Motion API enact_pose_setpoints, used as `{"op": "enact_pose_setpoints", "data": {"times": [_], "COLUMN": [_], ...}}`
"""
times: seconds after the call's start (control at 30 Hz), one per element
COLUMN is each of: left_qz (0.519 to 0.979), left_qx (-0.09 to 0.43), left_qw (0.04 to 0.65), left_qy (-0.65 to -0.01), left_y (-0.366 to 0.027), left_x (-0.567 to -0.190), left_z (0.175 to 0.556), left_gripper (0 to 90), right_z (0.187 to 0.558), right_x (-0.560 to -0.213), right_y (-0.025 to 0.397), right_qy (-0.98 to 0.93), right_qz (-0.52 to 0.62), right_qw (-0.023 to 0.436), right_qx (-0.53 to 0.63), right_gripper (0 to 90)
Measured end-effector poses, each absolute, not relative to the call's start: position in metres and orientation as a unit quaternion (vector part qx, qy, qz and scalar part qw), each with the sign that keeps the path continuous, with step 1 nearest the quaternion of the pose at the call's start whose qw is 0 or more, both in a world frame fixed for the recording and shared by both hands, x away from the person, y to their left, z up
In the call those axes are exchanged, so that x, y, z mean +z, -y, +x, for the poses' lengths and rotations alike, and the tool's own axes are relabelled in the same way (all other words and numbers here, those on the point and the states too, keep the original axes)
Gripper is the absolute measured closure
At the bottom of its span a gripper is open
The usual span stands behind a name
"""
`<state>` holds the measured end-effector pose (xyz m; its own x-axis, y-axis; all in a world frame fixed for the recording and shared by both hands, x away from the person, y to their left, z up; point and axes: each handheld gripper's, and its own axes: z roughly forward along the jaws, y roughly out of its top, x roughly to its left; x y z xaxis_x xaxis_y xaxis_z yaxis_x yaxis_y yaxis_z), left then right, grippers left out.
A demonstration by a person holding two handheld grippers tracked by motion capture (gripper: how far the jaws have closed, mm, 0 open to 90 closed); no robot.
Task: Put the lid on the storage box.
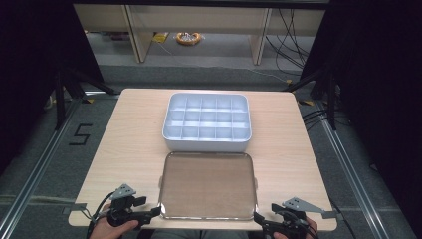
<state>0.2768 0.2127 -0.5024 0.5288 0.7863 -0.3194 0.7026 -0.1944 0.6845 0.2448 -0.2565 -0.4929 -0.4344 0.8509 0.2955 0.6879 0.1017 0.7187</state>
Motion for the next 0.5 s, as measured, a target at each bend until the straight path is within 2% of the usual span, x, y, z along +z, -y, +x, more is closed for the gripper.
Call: {"op": "enact_pose_setpoints", "data": {"times": [0.1, 0.33, 0.5], "left_qz": [0.767, 0.761, 0.759], "left_qx": [0.050, 0.047, 0.042], "left_qw": [0.415, 0.423, 0.427], "left_qy": [-0.486, -0.490, -0.490], "left_y": [-0.2115, -0.2097, -0.2082], "left_x": [-0.5025, -0.5030, -0.5029], "left_z": [0.2767, 0.2766, 0.2761], "left_gripper": [25.1, 24.6, 23.9], "right_z": [0.2452, 0.2467, 0.2452], "right_x": [-0.4940, -0.4942, -0.4938], "right_y": [0.2562, 0.2582, 0.2553], "right_qy": [-0.727, -0.731, -0.721], "right_qz": [0.532, 0.527, 0.543], "right_qw": [0.080, 0.083, 0.067], "right_qx": [0.427, 0.426, 0.426], "right_gripper": [22.0, 22.0, 20.8]}}
